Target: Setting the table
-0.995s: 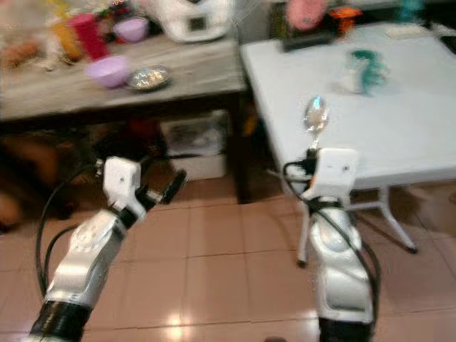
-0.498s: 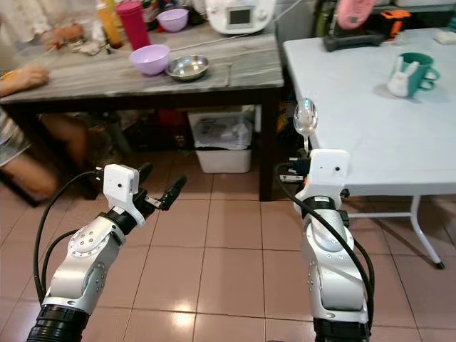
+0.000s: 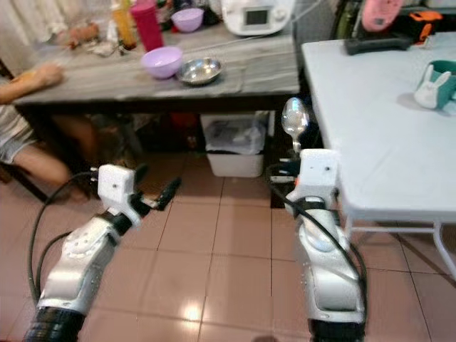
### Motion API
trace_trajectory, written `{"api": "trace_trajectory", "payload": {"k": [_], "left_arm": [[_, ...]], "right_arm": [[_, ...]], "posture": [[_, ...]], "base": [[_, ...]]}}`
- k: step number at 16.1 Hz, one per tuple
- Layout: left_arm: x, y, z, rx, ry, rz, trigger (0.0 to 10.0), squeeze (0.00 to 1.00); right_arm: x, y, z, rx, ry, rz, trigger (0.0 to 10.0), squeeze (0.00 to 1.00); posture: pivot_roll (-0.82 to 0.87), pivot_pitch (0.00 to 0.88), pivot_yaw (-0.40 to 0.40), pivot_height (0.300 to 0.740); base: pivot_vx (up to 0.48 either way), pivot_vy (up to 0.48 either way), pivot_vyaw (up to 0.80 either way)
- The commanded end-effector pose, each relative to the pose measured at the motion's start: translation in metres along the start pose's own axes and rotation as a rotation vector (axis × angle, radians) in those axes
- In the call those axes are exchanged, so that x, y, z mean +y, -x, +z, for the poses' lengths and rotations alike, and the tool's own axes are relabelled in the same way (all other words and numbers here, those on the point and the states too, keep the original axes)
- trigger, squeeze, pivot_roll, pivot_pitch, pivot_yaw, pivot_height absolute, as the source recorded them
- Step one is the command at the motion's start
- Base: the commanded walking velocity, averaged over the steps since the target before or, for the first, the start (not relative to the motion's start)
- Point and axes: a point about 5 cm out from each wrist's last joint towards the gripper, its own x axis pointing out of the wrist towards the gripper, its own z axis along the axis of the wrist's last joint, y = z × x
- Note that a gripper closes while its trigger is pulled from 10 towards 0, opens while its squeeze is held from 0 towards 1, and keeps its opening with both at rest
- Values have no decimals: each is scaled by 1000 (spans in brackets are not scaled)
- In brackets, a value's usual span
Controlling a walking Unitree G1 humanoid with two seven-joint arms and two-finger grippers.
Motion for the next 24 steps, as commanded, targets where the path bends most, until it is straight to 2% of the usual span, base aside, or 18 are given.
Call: {"api": "trace_trajectory", "payload": {"k": [1,9,14,19,20,24], "left_arm": [[8,5,3,5,-22,16,10000,0],[6,3,4,1,-17,9,10000,0],[5,3,3,5,-14,2,10000,0],[4,2,2,5,-13,-5,10000,0],[4,2,2,5,-14,-5,10000,0],[4,2,3,5,-14,-5,10000,0]], "right_arm": [[7,0,7,-32,-22,14,10000,0],[5,0,5,-16,-55,3,10000,0],[4,-1,5,-10,-57,1,10000,0],[4,0,5,-11,-48,5,10000,0],[7,0,8,-36,-9,38,10000,0],[8,0,8,-37,-16,28,10000,0]], "posture": [[-249,81,120,740],[-254,81,120,740],[-258,80,119,740],[-259,76,120,740],[-259,75,120,740],[-255,74,121,740]], "base": [[311,0,0],[314,0,-76],[316,0,-770],[316,0,0],[311,0,0],[314,0,687]]}}
